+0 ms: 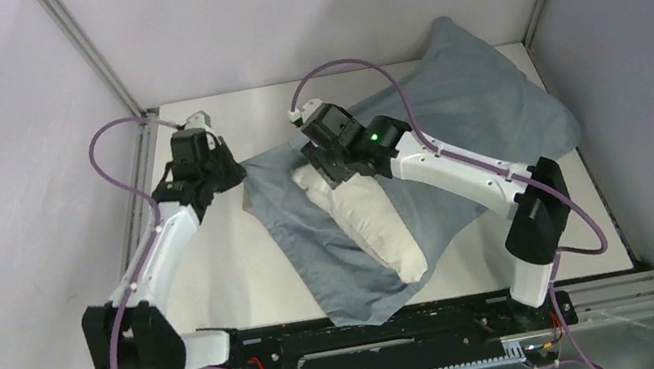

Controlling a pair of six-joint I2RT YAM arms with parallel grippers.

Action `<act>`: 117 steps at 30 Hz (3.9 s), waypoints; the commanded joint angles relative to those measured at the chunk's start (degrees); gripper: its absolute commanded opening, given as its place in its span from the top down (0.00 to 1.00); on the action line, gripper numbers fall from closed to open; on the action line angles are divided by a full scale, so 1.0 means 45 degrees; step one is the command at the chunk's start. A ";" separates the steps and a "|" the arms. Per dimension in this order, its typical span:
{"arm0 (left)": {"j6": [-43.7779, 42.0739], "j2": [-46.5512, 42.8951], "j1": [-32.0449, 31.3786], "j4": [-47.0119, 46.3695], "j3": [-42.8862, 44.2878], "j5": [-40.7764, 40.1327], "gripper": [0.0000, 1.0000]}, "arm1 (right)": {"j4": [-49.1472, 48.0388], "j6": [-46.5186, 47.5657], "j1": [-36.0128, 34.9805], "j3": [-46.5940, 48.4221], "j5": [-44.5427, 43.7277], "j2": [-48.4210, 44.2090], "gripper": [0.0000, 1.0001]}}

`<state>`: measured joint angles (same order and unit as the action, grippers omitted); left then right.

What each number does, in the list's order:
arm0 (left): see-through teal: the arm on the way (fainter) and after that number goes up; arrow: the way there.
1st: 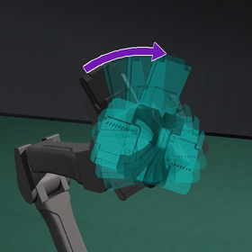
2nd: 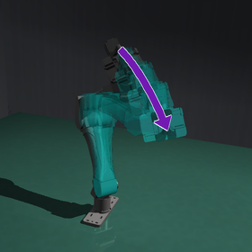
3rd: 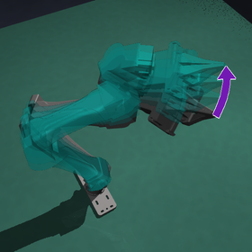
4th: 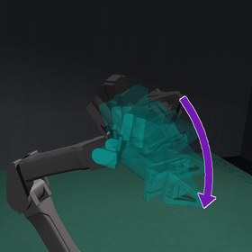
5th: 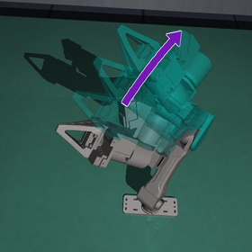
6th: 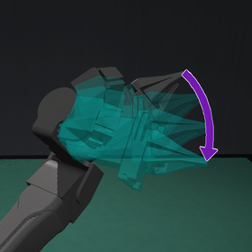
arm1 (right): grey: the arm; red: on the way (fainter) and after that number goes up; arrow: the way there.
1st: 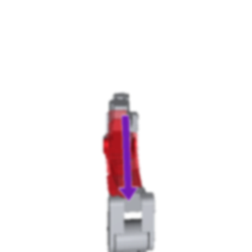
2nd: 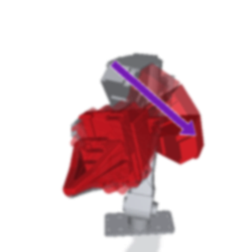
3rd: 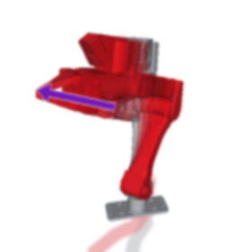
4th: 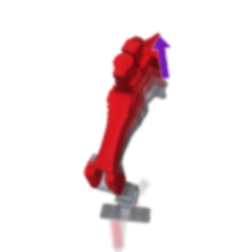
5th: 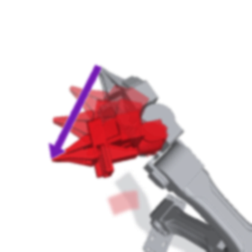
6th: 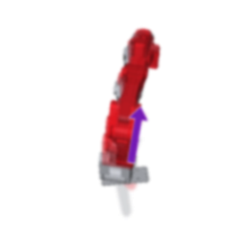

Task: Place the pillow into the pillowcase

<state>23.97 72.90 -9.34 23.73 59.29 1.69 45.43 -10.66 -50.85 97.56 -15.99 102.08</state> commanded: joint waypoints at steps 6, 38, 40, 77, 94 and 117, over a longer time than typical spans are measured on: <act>0.0009 0.1521 0.0440 -0.0074 0.3051 -0.0335 1.00 | 0.0702 0.0682 -0.0955 0.1024 -0.1116 -0.1873 0.21; 0.0800 0.1840 0.2462 -0.0841 0.1862 0.1509 0.87 | -0.1154 -0.1030 0.0824 0.0387 0.2582 -0.0871 1.00; 0.1137 0.1323 0.2251 -0.1109 0.1324 0.1624 0.61 | -0.1235 -0.1343 0.0855 0.0588 0.2995 -0.1079 1.00; 0.6797 0.1472 -0.6936 -0.6676 -0.4096 -0.3684 0.40 | -0.5176 -0.6329 0.1535 -0.0646 0.4376 -0.4051 1.00; 0.6687 0.1150 -0.7670 -0.7330 -0.4147 -0.4488 0.42 | -0.5104 -0.6413 0.1554 -0.0404 0.4266 -0.3995 1.00; 0.5403 -0.2594 -0.7388 -0.6780 -0.6343 -0.4021 1.00 | -0.3934 -0.5421 0.2050 -0.0857 0.1795 -0.3014 1.00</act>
<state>51.53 67.51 -43.72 -10.90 33.95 -16.29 31.20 -35.40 -43.57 92.84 -3.16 88.18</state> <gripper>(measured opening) 0.004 0.063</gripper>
